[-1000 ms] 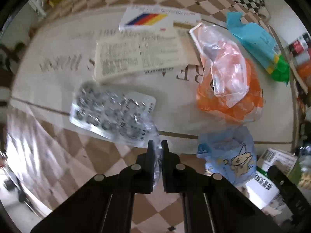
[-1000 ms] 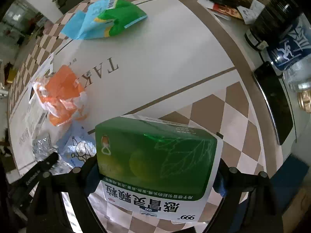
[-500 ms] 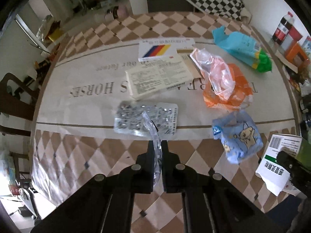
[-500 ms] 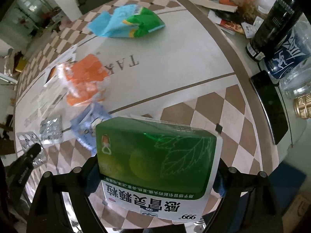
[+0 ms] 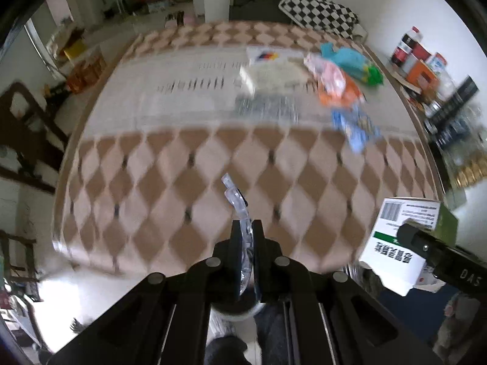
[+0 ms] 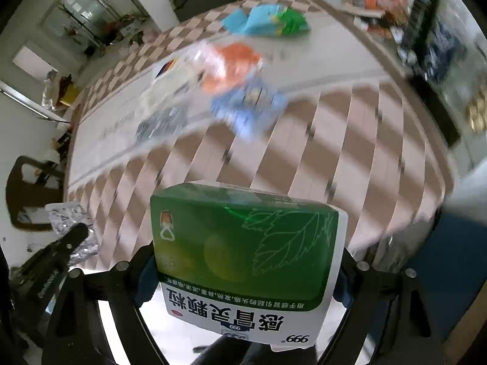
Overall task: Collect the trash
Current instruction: 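Carry both items to the white bin and open both tools over it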
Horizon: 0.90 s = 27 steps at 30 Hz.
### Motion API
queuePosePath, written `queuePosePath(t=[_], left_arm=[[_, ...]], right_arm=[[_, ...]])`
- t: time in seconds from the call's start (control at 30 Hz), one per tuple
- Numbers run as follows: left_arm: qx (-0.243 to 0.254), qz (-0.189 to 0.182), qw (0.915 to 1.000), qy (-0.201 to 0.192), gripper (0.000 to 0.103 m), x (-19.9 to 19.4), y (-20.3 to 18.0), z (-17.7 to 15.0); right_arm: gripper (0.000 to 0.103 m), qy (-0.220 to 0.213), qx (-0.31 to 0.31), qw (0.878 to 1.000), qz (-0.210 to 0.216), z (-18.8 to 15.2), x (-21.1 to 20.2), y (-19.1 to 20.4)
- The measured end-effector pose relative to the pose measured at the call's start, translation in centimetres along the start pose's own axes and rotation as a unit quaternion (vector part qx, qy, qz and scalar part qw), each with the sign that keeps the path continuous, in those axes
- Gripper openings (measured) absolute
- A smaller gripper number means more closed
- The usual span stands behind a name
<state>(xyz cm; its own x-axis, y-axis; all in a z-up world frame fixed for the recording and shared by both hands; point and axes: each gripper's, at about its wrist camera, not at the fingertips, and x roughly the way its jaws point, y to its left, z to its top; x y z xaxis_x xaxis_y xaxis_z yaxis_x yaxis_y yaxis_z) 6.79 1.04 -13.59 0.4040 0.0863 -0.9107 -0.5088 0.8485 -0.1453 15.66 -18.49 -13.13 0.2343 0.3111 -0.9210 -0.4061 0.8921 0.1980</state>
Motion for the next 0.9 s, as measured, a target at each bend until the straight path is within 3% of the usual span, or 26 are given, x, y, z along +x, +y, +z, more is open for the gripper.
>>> queuePosePath(t=[0.17, 0.27, 0.47, 0.63, 0.7, 0.77, 0.83, 0.9], left_arm=[[-0.008, -0.028, 0.9979, 0.057, 0.003, 1.6, 4.1, -8.1], [-0.023, -0.044, 0.9931, 0.106, 0.004, 5.1, 5.8, -12.3], [-0.060, -0.065, 0.9777, 0.190, 0.004, 18.3, 7.4, -18.0], [-0.114, -0.105, 0.9509, 0.268, 0.006, 31.5, 8.4, -21.7], [-0.118, -0.102, 0.9477, 0.278, 0.008, 35.4, 8.5, -22.6], [-0.115, -0.091, 0.9493, 0.278, 0.024, 37.5, 8.7, -23.4], [-0.123, -0.083, 0.9513, 0.270, 0.079, 38.2, 9.5, -23.5], [-0.138, -0.075, 0.9519, 0.263, 0.089, 38.7, 10.5, -24.2]], right_arm=[[0.090, 0.039, 0.039, 0.998, 0.018, -10.0, 0.9, 0.4], [0.090, 0.077, 0.056, 0.995, 0.010, -15.1, 3.7, 0.0], [0.090, 0.126, 0.104, 0.987, -0.005, -21.9, 14.3, -2.8], [0.090, 0.163, 0.160, 0.974, 0.001, -26.2, 26.4, -6.2], [0.090, 0.187, 0.180, 0.966, 0.009, -27.8, 31.7, -7.4], [0.091, 0.196, 0.181, 0.964, 0.015, -28.3, 34.8, -8.0], [0.094, 0.198, 0.179, 0.963, 0.026, -28.9, 38.0, -8.4], [0.096, 0.207, 0.179, 0.961, 0.041, -29.4, 40.8, -8.5]])
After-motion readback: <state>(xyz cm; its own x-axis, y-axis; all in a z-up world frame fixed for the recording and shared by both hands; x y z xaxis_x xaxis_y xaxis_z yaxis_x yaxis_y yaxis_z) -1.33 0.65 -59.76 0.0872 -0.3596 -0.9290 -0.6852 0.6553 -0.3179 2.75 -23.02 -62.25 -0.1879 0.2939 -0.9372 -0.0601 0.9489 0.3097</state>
